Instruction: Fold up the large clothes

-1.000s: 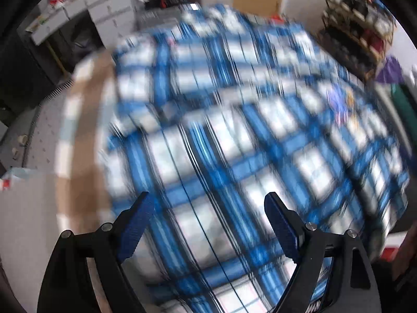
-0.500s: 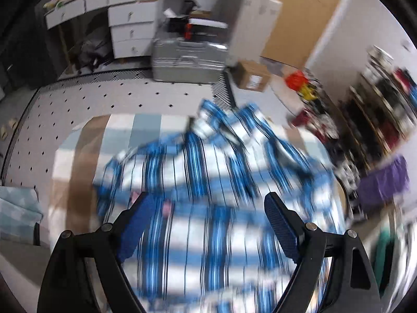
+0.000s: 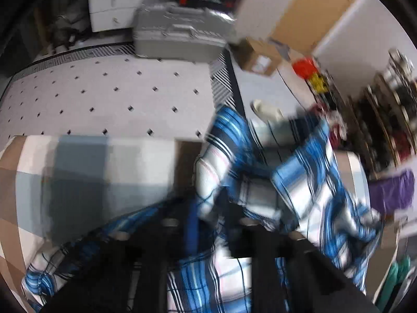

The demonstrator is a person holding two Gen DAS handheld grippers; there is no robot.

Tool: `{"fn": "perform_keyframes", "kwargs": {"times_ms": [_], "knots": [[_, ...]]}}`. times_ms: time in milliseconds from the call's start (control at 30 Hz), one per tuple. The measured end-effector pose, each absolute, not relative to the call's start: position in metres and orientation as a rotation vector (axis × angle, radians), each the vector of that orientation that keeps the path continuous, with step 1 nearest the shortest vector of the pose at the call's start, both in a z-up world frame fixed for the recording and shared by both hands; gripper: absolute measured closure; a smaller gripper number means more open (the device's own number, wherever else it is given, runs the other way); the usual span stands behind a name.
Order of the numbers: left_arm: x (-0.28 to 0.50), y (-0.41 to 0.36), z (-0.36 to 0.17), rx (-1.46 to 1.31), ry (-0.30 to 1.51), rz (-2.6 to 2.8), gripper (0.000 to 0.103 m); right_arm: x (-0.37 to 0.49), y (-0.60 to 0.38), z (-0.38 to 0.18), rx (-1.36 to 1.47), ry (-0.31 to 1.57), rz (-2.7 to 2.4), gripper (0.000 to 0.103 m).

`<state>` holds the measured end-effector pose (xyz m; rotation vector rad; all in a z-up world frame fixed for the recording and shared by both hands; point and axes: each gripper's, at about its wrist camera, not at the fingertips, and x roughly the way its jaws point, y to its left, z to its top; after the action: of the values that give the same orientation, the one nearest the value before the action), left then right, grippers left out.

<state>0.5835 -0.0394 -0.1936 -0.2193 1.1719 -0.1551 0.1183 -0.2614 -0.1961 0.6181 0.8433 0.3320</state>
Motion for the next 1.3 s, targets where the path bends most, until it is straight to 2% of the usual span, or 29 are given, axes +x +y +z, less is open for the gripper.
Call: {"fn": "perform_keyframes", "kwargs": {"times_ms": [300, 433, 533, 700, 800, 1000, 1100, 1167, 1233, 1267, 1300], "knots": [[0.448, -0.067, -0.115, -0.102, 0.907, -0.41, 0.101, 0.1, -0.25, -0.174, 0.571, 0.744, 0.353, 0.0], [0.382, -0.071, -0.102, -0.013, 0.845, -0.51, 0.101, 0.107, -0.246, -0.167, 0.547, 0.739, 0.331, 0.0], [0.356, -0.066, -0.105, 0.005, 0.838, -0.549, 0.101, 0.122, -0.251, -0.14, 0.534, 0.702, 0.342, 0.0], [0.34, -0.059, -0.118, 0.021, 0.856, -0.585, 0.101, 0.216, -0.237, -0.072, 0.313, 0.661, 0.301, 0.0], [0.355, -0.059, -0.121, -0.003, 0.853, -0.612, 0.101, 0.288, -0.209, -0.059, 0.206, 0.659, 0.321, 0.0], [0.364, -0.054, -0.134, -0.073, 0.889, -0.635, 0.101, 0.429, -0.151, -0.095, 0.128, 0.9, 0.335, 0.001], [0.363, -0.053, -0.138, -0.079, 0.883, -0.658, 0.101, 0.46, -0.132, -0.114, 0.141, 0.97, 0.338, 0.001], [0.362, -0.054, -0.14, -0.087, 0.889, -0.68, 0.101, 0.473, -0.112, -0.128, 0.04, 1.002, 0.309, 0.001], [0.362, -0.054, -0.142, -0.092, 0.895, -0.701, 0.101, 0.479, -0.099, -0.138, -0.068, 1.004, 0.225, 0.007], [0.362, -0.053, -0.142, -0.09, 0.895, -0.697, 0.101, 0.483, -0.098, -0.143, -0.073, 1.009, 0.204, 0.025], [0.363, -0.052, -0.142, -0.1, 0.899, -0.693, 0.101, 0.486, -0.1, -0.143, -0.062, 1.014, 0.202, 0.057]]}}
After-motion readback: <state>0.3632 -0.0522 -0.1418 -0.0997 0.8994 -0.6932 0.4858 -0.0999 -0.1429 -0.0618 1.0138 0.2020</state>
